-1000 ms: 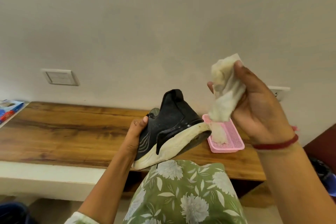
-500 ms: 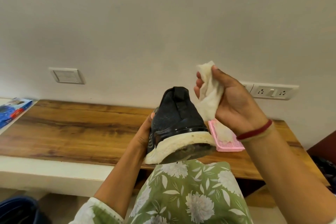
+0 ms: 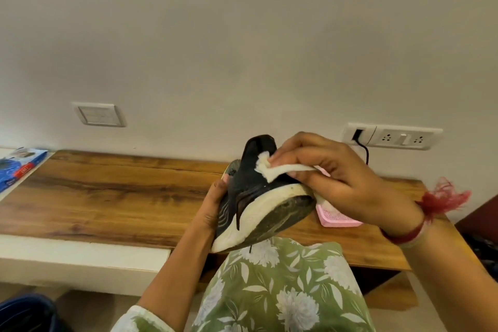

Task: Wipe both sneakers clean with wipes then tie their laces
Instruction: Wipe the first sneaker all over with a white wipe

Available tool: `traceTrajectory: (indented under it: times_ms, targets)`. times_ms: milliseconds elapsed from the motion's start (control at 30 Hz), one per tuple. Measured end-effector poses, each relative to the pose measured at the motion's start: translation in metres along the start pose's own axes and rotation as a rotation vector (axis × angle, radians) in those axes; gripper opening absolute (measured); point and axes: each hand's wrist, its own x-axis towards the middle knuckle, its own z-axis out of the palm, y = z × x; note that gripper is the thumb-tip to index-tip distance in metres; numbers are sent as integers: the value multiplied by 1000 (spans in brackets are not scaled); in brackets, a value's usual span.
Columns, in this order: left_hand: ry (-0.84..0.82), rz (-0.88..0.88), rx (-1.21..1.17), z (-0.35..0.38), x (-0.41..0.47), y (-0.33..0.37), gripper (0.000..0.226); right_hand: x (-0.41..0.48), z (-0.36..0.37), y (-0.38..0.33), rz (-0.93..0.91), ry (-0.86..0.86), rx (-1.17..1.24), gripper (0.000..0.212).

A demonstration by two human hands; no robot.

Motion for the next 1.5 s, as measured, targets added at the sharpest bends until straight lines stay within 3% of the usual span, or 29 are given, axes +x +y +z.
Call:
traceTrajectory:
  times_ms: [67,133,200,233,300,433,500,567,733,800,833,900,967,1067,1200,1333,1400,1500]
  targets:
    - [-50,54,-59,1,3,-1,68,-2,-16,-1,65,-121,180,25]
    - [-86,93,-19,7,1,4,56,-3,-25,-2,87,-11,269,26]
    - [-68,109,-22,10,0,8,54,-1,-22,-1,66,188,123,25]
    - [-59,123,-14,9,1,9,54,-1,-18,0,49,205,32,24]
    - [-52,135,11,4,7,10,57,-5,-10,4,35,131,-33,24]
    - [-70,146,8,-5,12,10,61,-16,-23,5,93,-38,61,24]
    - [-83,126,53,-5,12,10,76,-16,-27,3,108,43,154,24]
    - [-85,127,57,-3,12,10,78,-13,-22,4,52,138,102,24]
    - [-58,151,52,-6,11,12,70,-20,-16,9,-14,-12,-228,34]
    - [-60,153,78,-10,9,12,65,-24,-22,9,21,-62,-128,26]
    - [-68,147,89,-11,8,12,63,-24,-23,7,41,-39,-13,22]
    - [-84,138,121,-9,7,14,63,-23,-22,4,32,165,67,21]
    - [-105,137,151,-7,6,13,62,-20,-17,5,-20,292,-149,27]
    - [-94,153,131,-9,8,13,60,-23,-6,10,-71,140,-423,38]
    - [0,229,60,-21,10,8,75,-35,5,7,13,125,-263,34]
    - [-37,233,95,-19,4,5,89,-40,-12,9,126,-70,-215,29]
    - [-31,218,128,-16,1,5,85,-39,-21,12,168,45,-120,28]
    - [8,229,150,-12,1,9,74,-37,-15,13,115,376,-165,23]
